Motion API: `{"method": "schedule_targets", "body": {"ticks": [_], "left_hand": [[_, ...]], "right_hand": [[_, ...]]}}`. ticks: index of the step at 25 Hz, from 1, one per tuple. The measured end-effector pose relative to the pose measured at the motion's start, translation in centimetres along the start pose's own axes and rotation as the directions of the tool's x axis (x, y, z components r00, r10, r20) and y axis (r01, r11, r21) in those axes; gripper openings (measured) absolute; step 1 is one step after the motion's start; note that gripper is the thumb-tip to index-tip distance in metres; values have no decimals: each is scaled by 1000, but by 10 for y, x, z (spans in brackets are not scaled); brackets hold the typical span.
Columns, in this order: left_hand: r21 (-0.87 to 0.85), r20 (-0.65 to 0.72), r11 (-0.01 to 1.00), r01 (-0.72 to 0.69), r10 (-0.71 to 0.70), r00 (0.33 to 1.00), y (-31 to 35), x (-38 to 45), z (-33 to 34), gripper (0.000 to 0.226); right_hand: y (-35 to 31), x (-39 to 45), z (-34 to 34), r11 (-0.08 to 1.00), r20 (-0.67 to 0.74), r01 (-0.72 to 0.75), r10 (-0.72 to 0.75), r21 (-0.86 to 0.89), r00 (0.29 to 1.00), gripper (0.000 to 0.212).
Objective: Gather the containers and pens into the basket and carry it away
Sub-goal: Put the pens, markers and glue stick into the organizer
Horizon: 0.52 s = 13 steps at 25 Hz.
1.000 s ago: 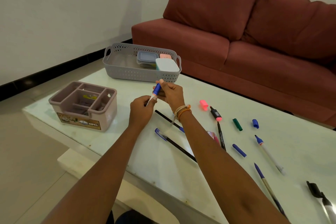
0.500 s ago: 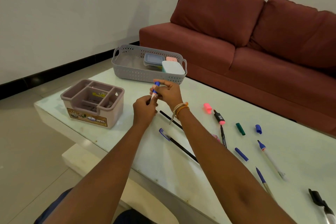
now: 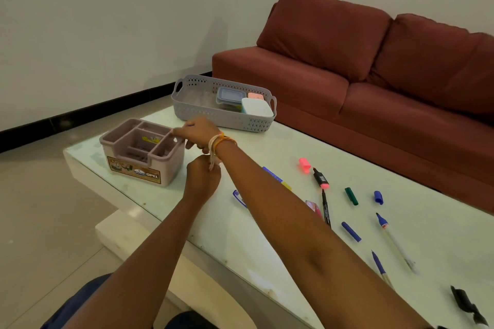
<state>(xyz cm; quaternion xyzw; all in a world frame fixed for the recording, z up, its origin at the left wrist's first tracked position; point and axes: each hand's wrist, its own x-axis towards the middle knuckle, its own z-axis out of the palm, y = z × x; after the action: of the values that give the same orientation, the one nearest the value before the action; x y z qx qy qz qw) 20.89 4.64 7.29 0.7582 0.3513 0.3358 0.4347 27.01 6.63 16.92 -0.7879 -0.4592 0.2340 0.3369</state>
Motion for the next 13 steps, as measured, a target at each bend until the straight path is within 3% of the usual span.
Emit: {"method": "schedule_targets", "body": {"ticks": [3,8,11,13], "left_hand": [[-61,-31,998,-10,8,999,2,0,-2,14],[-65,-80,991,-120,115,990,4,-2,-4,21],[-126,-265,986,-111,75,961,4,-2,-5,6],[-134,-290,990,-35,-5,957,6,5,-2,40]], "right_hand": [[7,8,-9,998,-98,23,-28,-55,995,25],[48,11,-53,992,-310,-94,63,-88,949,22],[70,8,-72,991,-355,-131,123,1,927,23],[73,5,-80,986,-336,-162,160,22,928,19]]}}
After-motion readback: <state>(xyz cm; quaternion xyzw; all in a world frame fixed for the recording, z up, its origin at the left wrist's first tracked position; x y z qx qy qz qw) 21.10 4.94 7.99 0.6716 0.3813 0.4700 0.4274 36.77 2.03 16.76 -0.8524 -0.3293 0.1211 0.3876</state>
